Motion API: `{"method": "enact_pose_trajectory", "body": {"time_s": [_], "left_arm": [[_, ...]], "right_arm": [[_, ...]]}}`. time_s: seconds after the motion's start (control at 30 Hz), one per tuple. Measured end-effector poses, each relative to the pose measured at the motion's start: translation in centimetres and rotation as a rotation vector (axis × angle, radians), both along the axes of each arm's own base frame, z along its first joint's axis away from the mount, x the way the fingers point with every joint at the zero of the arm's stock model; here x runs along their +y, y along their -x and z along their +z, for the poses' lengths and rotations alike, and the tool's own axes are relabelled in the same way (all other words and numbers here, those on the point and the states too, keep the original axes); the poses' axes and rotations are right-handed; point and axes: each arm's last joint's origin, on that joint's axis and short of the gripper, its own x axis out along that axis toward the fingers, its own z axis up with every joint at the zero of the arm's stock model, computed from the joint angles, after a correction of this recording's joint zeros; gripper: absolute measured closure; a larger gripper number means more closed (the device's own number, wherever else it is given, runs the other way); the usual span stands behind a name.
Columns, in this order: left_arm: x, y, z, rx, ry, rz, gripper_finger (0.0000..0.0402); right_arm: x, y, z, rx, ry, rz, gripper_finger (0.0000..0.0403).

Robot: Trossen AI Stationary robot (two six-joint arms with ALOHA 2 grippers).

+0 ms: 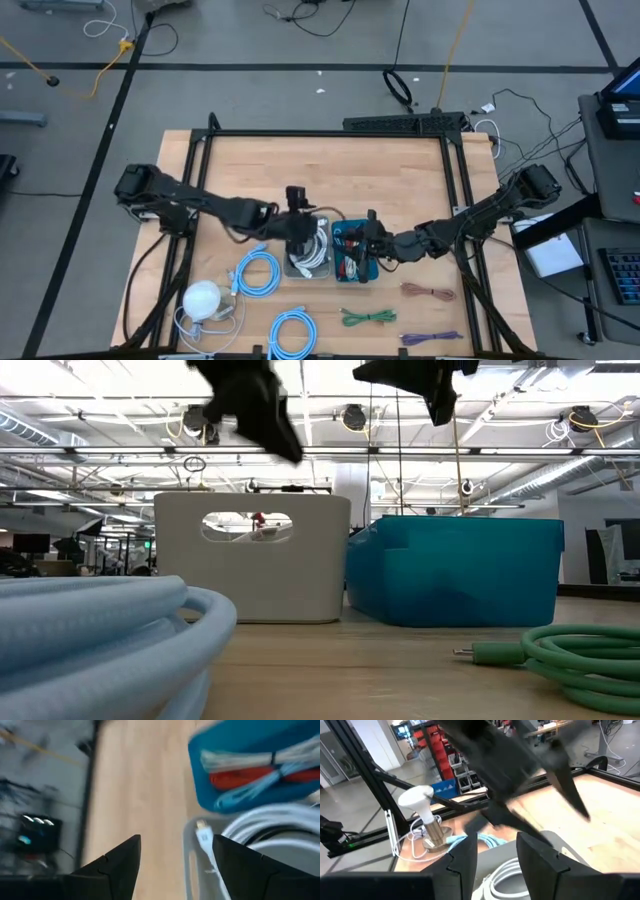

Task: Pick & Place USB Port
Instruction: Put the brown charger cable into the blue bin

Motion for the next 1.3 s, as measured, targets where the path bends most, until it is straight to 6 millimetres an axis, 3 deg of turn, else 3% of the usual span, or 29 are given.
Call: {"method": "enact_pose_trajectory", "body": {"time_s": [0.17,0.33,0.53,0.67,0.83,1.1,1.3], "left_arm": [[-3.1,2.7,3.8,-0.049,0.009,-0.062,0.0153],[-5.7,8.7,5.4,-0.078,0.162,-0.011,0.0154],[-9.3,15.1,3.9,-0.212,0.299,0.075,0.0154],[-10.6,17.2,1.5,-0.302,0.337,0.136,0.0154],[-10.4,18.4,-1.3,-0.352,0.371,0.219,0.0154],[-9.5,18.5,-2.0,-0.515,0.210,0.240,0.0154],[-8.4,17.6,-1.7,-0.584,0.083,0.280,0.0154]], "right_arm": [[0.0,0.1,-0.4,0.047,0.061,0.010,0.0275],[0.0,0.2,-0.9,0.106,0.116,0.017,0.0275],[-0.3,0.2,-1.1,0.124,0.145,0.009,0.0275],[-0.5,0.6,-0.4,0.116,0.143,0.013,0.0275],[-0.9,2.6,0.6,0.195,0.163,0.047,0.0275],[-4.8,10.4,1.7,0.603,0.153,-0.029,0.0275],[-4.4,12.3,-0.5,0.874,-0.012,0.162,0.0275]]}}
